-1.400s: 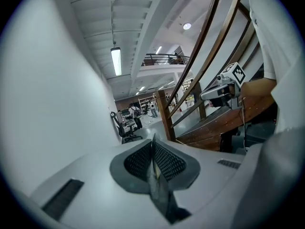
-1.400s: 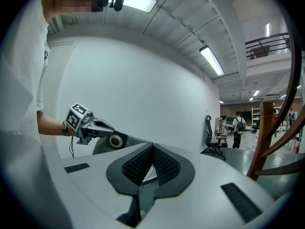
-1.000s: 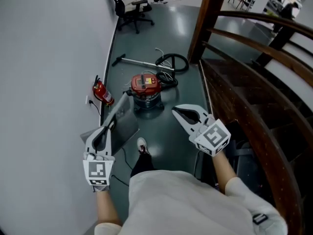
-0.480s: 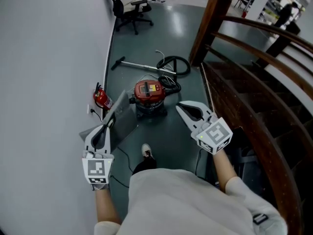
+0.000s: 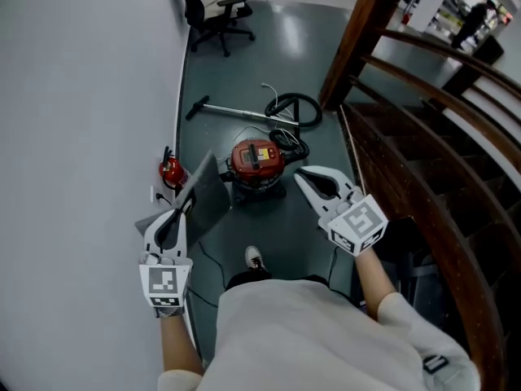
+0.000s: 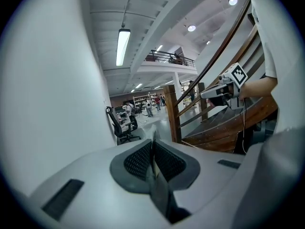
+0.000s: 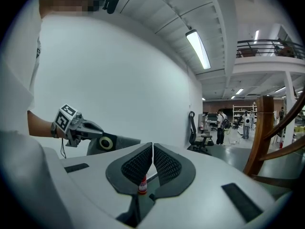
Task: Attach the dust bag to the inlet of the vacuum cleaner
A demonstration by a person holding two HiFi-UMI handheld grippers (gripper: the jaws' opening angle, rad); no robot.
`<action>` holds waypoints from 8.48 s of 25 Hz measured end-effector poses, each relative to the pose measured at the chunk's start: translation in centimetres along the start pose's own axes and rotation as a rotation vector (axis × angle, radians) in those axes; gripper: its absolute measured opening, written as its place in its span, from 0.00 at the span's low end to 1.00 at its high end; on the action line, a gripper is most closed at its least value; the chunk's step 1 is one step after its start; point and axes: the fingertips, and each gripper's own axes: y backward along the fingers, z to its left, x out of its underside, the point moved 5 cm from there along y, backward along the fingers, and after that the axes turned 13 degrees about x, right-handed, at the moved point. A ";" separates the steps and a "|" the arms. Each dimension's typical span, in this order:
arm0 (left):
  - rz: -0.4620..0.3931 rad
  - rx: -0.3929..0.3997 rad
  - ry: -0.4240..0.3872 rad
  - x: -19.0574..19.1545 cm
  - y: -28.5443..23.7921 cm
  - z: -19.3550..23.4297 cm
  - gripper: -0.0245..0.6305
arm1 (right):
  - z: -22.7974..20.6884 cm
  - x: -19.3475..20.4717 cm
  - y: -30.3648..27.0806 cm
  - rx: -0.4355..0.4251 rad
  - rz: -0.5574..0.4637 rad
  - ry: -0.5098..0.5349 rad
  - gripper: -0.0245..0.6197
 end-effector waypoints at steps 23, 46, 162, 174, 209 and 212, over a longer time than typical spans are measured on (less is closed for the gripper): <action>0.111 -0.081 0.149 9.8 -8.7 10.5 0.07 | -3.5 10.1 -16.0 -0.021 0.212 0.066 0.08; 0.156 -0.221 0.329 22.6 -17.8 12.9 0.07 | -5.8 26.1 -29.6 -0.134 0.424 0.006 0.09; 0.228 0.038 0.938 52.2 -42.4 10.3 0.08 | -9.1 56.6 -38.3 -0.149 0.583 -0.476 0.45; 0.237 0.023 0.961 52.5 -42.4 10.4 0.08 | -9.0 56.6 -38.4 -0.158 0.582 -0.479 0.45; 0.254 0.125 1.035 52.4 -42.6 10.1 0.08 | -7.9 56.4 -39.5 -0.223 0.724 -0.528 0.31; 0.238 0.123 1.058 52.4 -42.6 10.0 0.08 | -7.8 56.5 -39.5 -0.217 0.719 -0.527 0.31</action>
